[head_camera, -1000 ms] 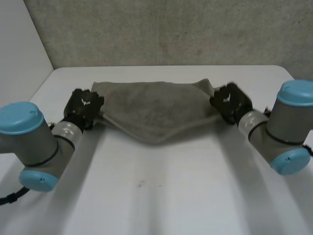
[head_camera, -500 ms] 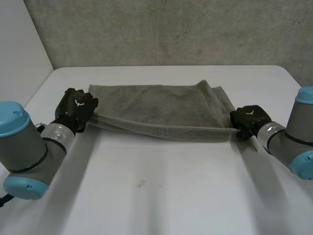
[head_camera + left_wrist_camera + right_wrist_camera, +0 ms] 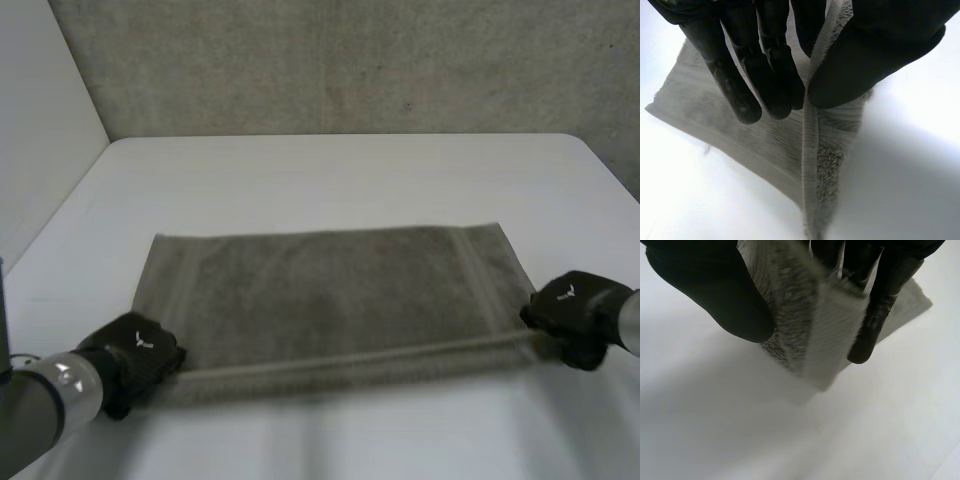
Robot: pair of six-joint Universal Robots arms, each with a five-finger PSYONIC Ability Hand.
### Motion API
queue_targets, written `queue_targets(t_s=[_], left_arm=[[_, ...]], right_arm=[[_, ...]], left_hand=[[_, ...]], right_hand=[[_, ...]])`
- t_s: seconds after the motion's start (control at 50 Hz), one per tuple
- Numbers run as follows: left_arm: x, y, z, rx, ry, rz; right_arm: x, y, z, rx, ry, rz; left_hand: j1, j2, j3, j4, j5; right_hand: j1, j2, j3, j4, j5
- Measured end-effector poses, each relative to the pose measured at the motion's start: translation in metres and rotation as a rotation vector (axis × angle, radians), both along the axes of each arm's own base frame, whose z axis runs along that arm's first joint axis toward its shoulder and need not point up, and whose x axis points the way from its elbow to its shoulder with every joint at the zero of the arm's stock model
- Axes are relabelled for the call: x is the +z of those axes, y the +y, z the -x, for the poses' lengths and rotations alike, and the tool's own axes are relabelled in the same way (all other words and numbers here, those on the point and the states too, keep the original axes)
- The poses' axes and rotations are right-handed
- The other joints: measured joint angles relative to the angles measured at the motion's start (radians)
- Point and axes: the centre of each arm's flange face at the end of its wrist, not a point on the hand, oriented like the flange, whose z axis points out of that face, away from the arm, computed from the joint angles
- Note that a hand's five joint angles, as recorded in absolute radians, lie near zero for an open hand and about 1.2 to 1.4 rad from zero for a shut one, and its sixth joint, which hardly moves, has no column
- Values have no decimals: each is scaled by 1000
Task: Fold the towel.
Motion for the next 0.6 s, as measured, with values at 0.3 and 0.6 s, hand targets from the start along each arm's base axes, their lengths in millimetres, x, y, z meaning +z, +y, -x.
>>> queue_targets(t_s=[0.3, 0.6], left_arm=[[-18, -107, 47, -57, 83, 401], [-46, -179, 72, 1, 81, 498]], right_arm=[[-12, -66, -48, -52, -102, 246], [-45, -131, -89, -59, -132, 550]], left_hand=[[3, 0, 0, 0, 0], [1, -4, -4, -3, -1]], right_hand=[[0, 1, 0, 0, 8], [-2, 1, 0, 4, 20]])
